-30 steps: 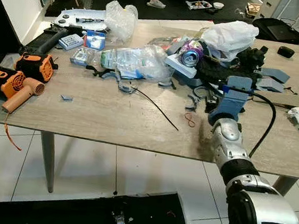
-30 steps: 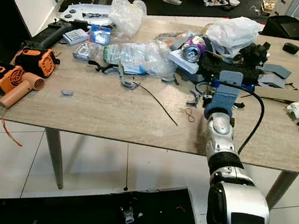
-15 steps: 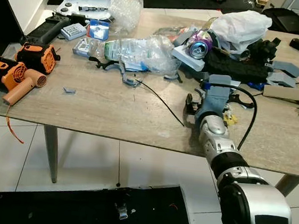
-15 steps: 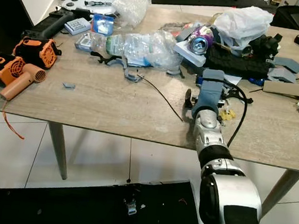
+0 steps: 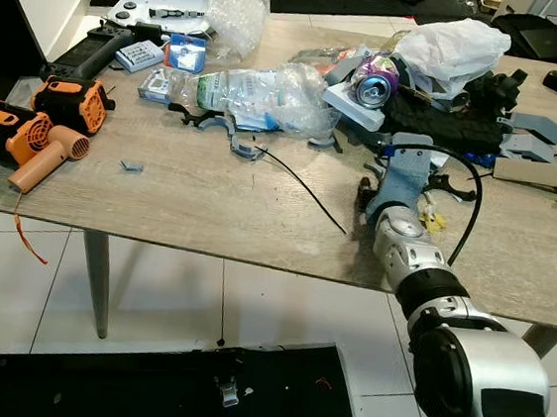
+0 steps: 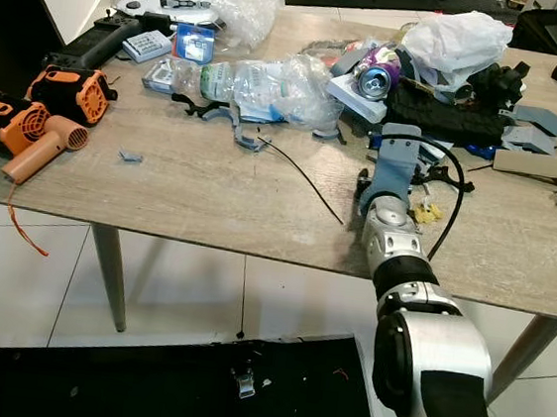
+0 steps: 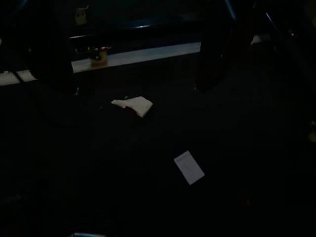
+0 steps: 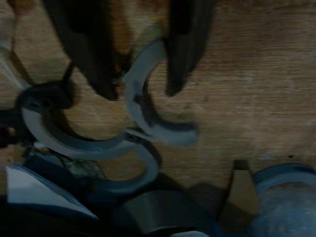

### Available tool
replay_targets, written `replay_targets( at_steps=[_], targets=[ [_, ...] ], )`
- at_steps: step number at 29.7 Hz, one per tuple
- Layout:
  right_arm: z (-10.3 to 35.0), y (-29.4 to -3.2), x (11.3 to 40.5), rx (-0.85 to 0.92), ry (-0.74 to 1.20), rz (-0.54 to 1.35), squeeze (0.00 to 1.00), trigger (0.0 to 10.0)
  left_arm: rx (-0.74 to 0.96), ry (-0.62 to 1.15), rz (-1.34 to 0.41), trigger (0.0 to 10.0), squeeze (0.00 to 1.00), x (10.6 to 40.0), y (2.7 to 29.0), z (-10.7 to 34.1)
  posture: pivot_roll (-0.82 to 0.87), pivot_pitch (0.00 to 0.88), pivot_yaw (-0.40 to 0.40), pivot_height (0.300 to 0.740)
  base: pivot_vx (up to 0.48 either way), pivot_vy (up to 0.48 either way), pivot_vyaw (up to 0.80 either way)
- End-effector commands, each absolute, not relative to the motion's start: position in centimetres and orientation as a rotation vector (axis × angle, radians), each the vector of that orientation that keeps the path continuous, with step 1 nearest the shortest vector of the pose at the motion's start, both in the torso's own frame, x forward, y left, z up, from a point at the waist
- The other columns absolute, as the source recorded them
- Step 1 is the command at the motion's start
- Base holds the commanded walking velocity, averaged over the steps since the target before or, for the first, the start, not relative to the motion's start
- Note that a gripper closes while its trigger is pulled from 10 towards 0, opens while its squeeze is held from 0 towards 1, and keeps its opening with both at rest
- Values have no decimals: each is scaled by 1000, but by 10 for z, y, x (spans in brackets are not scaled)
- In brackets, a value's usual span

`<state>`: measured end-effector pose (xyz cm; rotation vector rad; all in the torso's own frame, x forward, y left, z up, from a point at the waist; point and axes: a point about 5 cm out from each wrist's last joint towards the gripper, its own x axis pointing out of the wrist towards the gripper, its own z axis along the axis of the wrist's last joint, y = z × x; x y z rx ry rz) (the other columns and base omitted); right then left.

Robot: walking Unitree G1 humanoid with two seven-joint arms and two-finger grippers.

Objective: Picking trash to rubbish bin

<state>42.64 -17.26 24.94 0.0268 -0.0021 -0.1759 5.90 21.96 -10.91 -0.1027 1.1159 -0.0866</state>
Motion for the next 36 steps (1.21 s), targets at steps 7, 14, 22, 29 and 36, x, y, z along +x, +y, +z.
replay_targets(
  at_steps=[7,14,22,29,36],
  targets=[
    [231,-179,424,109,96,-186,0,0,-114,1161,-79,10000,0,52,217,-112,69,368,47,740,0,0,0],
    [242,-176,426,261,27,-116,0,0,-116,1141,-64,10000,0,67,216,-111,59,304,35,740,0,0,0],
    [258,-150,426,669,-142,214,0,10000,-129,1099,-4,10000,0,84,225,-107,37,255,39,740,0,0,0],
    [264,-130,419,795,-235,473,0,10000,-99,1075,52,10000,0,97,242,-100,25,209,53,740,0,0,0],
    [251,-96,392,808,-315,900,0,10000,39,974,259,10000,0,127,286,-79,31,166,45,740,0,0,0]
  ],
)
